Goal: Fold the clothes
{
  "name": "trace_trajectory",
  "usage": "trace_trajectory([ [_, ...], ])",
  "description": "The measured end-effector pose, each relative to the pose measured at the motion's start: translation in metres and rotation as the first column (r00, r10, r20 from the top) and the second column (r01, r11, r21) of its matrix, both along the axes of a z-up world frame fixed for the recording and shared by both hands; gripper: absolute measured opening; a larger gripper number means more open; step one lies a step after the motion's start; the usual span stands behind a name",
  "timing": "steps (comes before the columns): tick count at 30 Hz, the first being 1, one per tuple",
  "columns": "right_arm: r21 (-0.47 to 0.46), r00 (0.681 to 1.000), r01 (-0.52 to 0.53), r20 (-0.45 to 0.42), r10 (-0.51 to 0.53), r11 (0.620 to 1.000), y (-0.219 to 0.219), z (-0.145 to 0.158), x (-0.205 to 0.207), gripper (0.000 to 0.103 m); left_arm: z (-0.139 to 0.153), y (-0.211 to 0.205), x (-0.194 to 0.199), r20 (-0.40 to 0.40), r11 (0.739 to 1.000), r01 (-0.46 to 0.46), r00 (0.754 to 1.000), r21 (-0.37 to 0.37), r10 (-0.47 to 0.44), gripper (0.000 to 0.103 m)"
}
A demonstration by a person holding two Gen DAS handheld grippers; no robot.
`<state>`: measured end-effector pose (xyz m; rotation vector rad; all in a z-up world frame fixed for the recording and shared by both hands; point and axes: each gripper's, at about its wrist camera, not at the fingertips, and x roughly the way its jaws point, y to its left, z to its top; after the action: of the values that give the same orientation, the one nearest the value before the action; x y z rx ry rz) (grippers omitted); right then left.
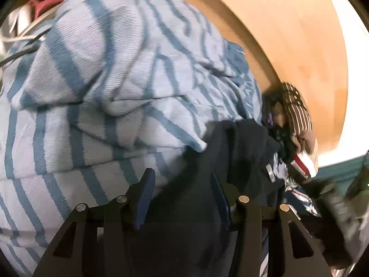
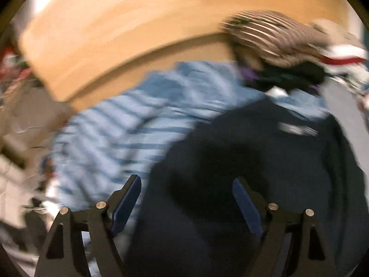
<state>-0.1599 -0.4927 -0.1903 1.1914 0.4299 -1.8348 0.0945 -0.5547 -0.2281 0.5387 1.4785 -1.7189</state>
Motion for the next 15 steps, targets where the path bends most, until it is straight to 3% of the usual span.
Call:
trace_trajectory([
  [5,0.136,0.997,-0.004,-0.079,0.014,0.991,0.018,-0.035,-0.004,0.083,0.003,0.009,-0.011,0.011,0.998,0.07,0.997,-0.002,-0.07,0.051],
  [9,0.158,0.998,0.016,-0.069,-0.005,0.987,0.035,-0.058,-0.013,0.08,-0.003,0.009,-0.021,0.039,0.995,0.096,0.995,0.01,-0.097,0.051],
  [12,0.072,0.992,0.114,0.042,-0.117,0.991,0.058,-0.071,-0.036,0.062,-0.008,0.011,-0.026,0.032,0.995,0.094,0.995,0.029,-0.095,0.051],
  [13,0.037,0.982,0.158,0.102,-0.161,0.987,0.066,-0.075,-0.045,0.046,-0.012,0.006,-0.036,0.036,0.995,0.098,0.994,0.03,-0.099,0.051],
  [14,0.009,0.966,0.192,0.173,-0.19,0.981,0.072,-0.08,-0.053,0.04,-0.013,0.005,-0.04,0.039,0.994,0.103,0.994,0.031,-0.104,0.051],
  [15,-0.022,0.941,0.224,0.266,-0.211,0.974,0.076,-0.087,-0.063,0.042,-0.015,0.005,-0.043,0.043,0.994,0.108,0.993,0.032,-0.109,0.051],
])
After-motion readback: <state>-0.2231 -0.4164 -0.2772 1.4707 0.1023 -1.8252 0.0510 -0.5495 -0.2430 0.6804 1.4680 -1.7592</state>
